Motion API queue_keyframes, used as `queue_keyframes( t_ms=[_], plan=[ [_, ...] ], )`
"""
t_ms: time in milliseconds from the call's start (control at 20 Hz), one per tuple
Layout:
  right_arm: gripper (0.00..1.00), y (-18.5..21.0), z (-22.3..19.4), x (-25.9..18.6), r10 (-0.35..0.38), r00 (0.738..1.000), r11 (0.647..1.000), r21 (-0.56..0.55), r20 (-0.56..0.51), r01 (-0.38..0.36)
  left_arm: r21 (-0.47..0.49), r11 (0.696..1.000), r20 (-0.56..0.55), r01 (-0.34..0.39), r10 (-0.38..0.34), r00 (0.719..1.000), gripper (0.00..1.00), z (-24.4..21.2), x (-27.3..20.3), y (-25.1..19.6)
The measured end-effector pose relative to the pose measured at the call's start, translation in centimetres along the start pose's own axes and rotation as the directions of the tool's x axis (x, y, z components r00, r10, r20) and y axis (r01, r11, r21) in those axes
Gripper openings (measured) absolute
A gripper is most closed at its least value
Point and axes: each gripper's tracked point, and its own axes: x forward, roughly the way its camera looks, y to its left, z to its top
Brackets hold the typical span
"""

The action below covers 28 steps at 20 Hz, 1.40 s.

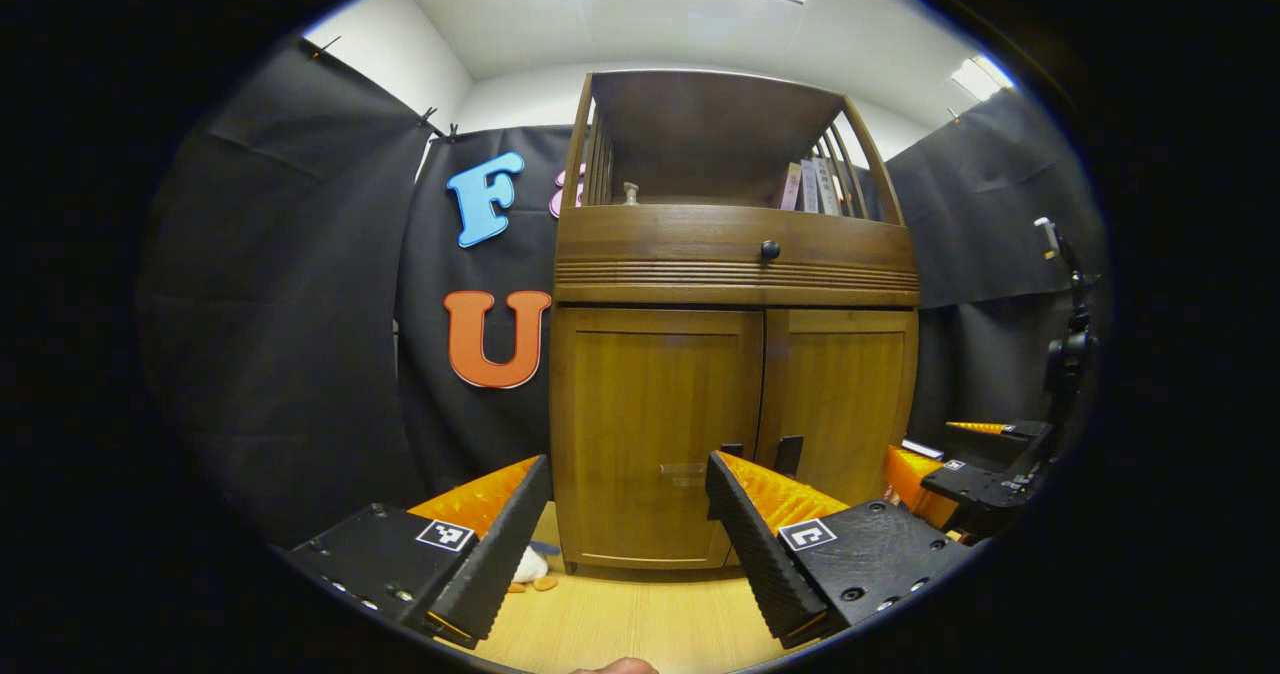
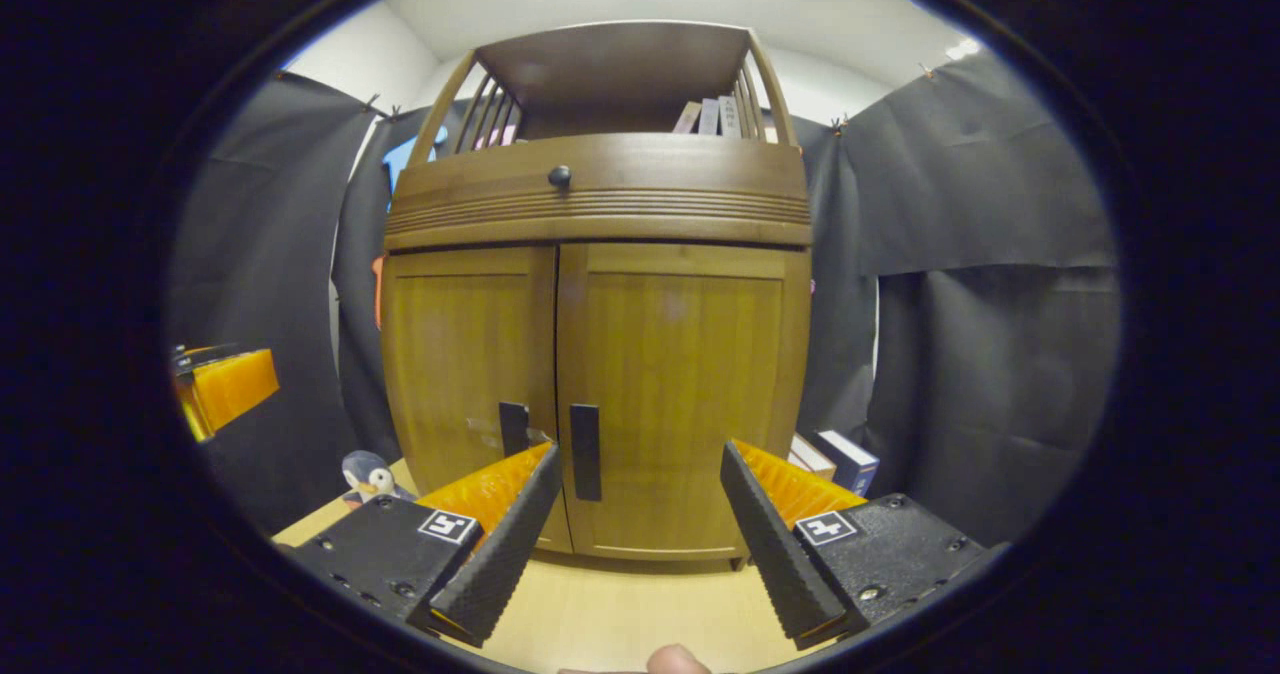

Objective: Open the right door of the double-door shoe cabinet with the right hand, and open the left door with the left hand.

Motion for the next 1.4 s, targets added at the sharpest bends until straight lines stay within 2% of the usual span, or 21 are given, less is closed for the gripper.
queue_keyframes(
  t_ms=[300,550,750,900,1100,1250,1350,1400],
  plan=[
    [1.00,1.1,-3.1,5.0,0.054,0.993,0.998,0.022,-0.109,-0.052,0.042,0.995,-0.018,-0.085,0.086,0.996,0.95,-0.5,-2.3,2.1],
    [0.99,2.1,-4.6,9.3,0.087,0.986,0.996,-0.004,-0.142,-0.088,0.053,0.980,-0.029,-0.193,0.195,0.980,0.95,-0.4,-4.8,3.9],
    [0.96,2.2,-5.3,12.5,0.100,0.983,0.995,-0.015,-0.153,-0.103,0.053,0.955,-0.037,-0.293,0.295,0.955,0.95,0.0,-7.0,4.8],
    [0.90,2.4,-6.4,14.3,0.129,0.973,0.991,0.003,-0.194,-0.131,0.045,0.934,-0.042,-0.354,0.356,0.934,0.95,-0.1,-8.8,4.7],
    [0.86,2.5,-6.7,15.9,0.122,0.971,0.992,-0.011,-0.203,-0.127,0.025,0.903,-0.051,-0.428,0.429,0.902,0.95,-0.3,-10.8,4.4],
    [0.79,4.4,-6.3,16.3,0.175,0.967,0.983,-0.020,-0.185,-0.182,0.016,0.886,-0.054,-0.463,0.463,0.885,0.95,-0.1,-11.7,3.8],
    [0.80,4.0,-5.6,17.1,0.135,0.978,0.988,-0.058,-0.156,-0.146,0.016,0.877,-0.055,-0.480,0.480,0.876,0.95,-0.1,-12.3,3.3],
    [0.78,4.2,-5.5,17.4,0.135,0.978,0.988,-0.048,-0.161,-0.144,0.016,0.874,-0.054,-0.486,0.486,0.872,0.95,-0.3,-12.8,3.3]
  ],
)
